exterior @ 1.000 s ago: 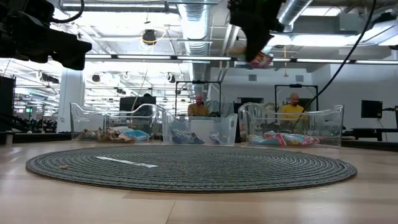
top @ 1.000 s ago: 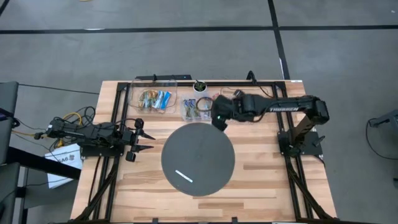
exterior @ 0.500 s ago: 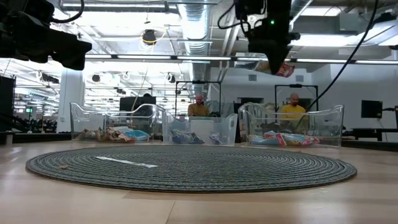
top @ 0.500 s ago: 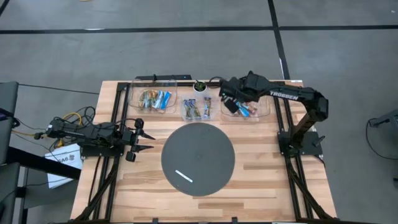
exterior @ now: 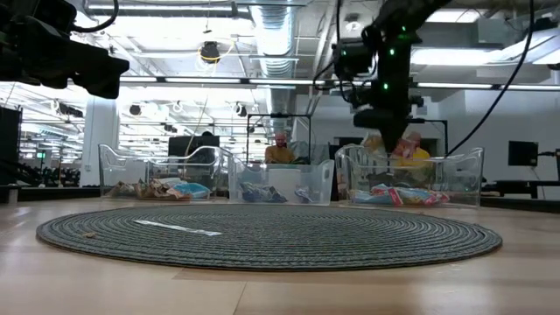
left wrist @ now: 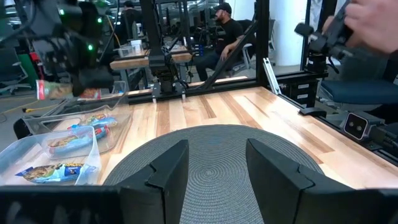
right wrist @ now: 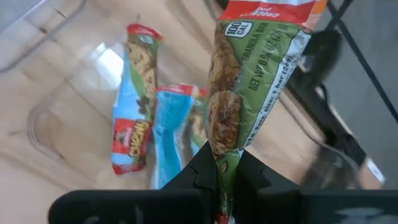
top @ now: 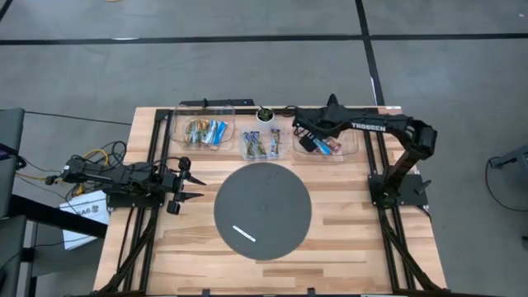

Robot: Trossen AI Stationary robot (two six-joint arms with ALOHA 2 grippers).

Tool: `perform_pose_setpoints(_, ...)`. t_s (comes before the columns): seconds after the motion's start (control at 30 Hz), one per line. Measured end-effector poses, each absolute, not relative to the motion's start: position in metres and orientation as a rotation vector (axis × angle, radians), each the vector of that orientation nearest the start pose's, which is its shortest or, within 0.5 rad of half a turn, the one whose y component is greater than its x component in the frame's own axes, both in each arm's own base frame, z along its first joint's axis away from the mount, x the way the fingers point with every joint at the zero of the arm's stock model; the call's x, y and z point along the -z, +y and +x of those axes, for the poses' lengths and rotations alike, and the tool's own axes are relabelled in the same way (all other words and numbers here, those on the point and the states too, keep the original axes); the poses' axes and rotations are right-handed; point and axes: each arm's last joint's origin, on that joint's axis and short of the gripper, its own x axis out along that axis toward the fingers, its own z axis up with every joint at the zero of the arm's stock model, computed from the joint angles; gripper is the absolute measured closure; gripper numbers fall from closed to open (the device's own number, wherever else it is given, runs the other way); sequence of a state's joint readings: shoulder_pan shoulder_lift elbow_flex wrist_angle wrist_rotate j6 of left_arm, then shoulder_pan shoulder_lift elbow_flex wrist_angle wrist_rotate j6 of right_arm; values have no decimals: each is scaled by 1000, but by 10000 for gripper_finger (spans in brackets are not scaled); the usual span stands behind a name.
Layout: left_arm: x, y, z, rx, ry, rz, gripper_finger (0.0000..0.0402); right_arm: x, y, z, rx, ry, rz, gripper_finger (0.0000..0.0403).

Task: Pick and place Granola Bars by type
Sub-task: Put the red granola bar into the right transparent bin

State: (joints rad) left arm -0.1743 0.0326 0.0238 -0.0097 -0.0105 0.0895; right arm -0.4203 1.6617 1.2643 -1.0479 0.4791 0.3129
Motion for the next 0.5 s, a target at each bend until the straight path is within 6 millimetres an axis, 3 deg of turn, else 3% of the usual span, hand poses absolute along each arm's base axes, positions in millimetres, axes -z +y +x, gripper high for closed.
perform_pose_setpoints(0.23, -168, -17, 97, 164, 11, 91, 248, -200, -138, 270, 860, 1329, 199, 390)
perform_pose_setpoints(0.5, -168, -17, 97, 164, 11, 91, 248, -185, -133, 268, 709, 1347, 230, 390)
